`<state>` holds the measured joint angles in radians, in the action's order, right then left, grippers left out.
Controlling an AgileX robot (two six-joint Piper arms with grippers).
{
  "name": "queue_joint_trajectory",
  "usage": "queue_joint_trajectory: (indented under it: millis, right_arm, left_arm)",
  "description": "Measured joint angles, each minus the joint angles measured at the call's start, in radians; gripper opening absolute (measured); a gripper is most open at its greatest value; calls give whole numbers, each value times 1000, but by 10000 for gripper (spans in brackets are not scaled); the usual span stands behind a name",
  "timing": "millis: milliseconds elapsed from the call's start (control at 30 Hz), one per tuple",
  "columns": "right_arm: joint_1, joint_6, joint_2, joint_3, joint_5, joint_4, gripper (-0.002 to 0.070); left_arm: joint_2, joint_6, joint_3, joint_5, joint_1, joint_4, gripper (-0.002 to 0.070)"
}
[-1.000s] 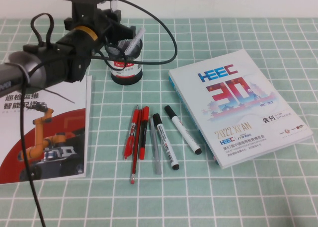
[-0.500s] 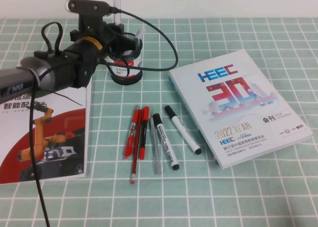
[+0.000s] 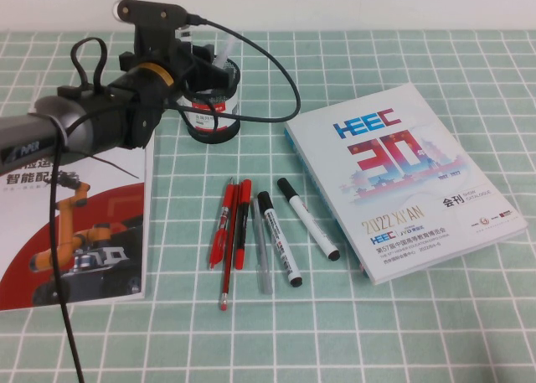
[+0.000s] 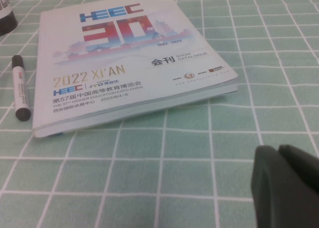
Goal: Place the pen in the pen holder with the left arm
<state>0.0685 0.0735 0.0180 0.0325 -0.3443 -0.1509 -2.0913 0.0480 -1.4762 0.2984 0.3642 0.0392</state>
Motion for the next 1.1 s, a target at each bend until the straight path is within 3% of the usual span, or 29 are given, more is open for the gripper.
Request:
queue_joint_trajectory:
  millis: [400, 500, 633, 700, 867, 1100]
  right_arm:
    - [0, 0, 0, 0, 0, 0, -20]
    - [0, 0, 0, 0, 0, 0, -20]
    - [0, 0, 0, 0, 0, 0, -20]
    - [0, 0, 0, 0, 0, 0, -20]
    - [0, 0, 0, 0, 0, 0, -20]
    - [0, 0, 0, 0, 0, 0, -20]
  left_arm:
    - [135, -48, 0, -122, 0, 0, 261]
    - [221, -56, 0, -168, 0, 0, 218]
    - [354, -57, 9, -280, 0, 0, 63]
    - [409, -59, 16, -350, 0, 0, 29]
    - [570, -59, 102, -442, 0, 3, 4]
    - [895, -2, 463, -388, 0, 6, 0]
